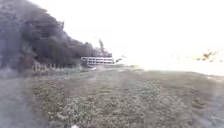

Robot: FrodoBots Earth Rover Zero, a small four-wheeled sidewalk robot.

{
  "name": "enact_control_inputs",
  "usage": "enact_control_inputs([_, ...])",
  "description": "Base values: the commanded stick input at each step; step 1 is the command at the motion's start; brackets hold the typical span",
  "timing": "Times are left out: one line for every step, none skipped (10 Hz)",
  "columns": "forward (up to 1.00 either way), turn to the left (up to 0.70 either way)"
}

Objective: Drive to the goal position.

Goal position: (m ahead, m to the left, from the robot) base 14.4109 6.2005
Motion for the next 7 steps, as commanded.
enact_control_inputs([0.45, 0.00])
enact_control_inputs([0.45, 0.00])
enact_control_inputs([0.45, 0.00])
enact_control_inputs([0.45, 0.00])
enact_control_inputs([0.45, 0.00])
enact_control_inputs([0.45, 0.00])
enact_control_inputs([0.45, 0.00])
